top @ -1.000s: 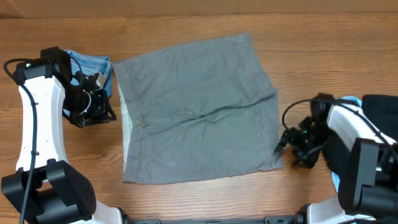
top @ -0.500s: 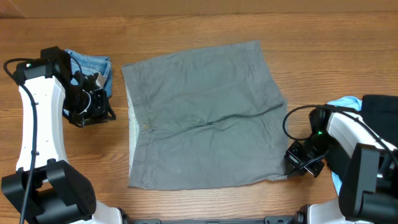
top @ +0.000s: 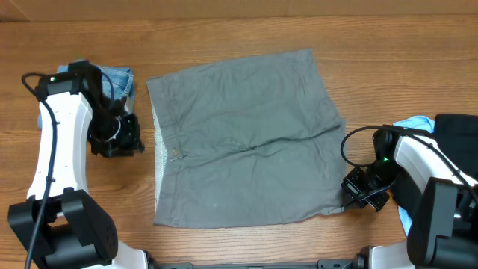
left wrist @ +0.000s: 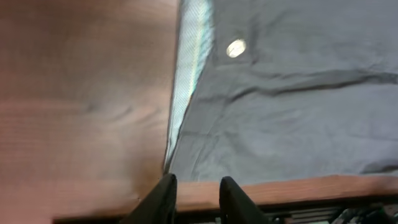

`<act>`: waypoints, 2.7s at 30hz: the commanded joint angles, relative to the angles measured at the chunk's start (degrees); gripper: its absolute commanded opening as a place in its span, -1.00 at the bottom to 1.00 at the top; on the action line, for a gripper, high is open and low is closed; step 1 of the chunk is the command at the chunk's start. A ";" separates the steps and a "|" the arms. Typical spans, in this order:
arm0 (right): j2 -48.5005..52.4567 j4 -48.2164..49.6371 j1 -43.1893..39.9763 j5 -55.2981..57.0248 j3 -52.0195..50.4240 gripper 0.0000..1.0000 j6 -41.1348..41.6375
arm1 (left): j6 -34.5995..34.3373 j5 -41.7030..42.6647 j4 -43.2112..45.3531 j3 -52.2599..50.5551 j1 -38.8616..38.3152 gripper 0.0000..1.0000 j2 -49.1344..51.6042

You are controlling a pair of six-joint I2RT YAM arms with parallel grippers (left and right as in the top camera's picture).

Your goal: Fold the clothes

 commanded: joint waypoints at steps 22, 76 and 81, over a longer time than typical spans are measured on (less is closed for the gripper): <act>-1.53 11.98 -0.20 -5.03 1.27 -0.92 -3.02 | -14.58 0.79 13.68 -31.43 -0.31 0.20 -4.17; -16.22 -9.97 -0.17 3.34 46.23 -0.92 -2.32 | -25.20 -2.67 7.06 -23.34 -3.06 -0.92 -48.89; -6.99 5.09 0.42 -2.47 46.18 -0.92 -2.27 | -25.97 -12.17 22.51 -23.34 -3.06 -0.92 -43.32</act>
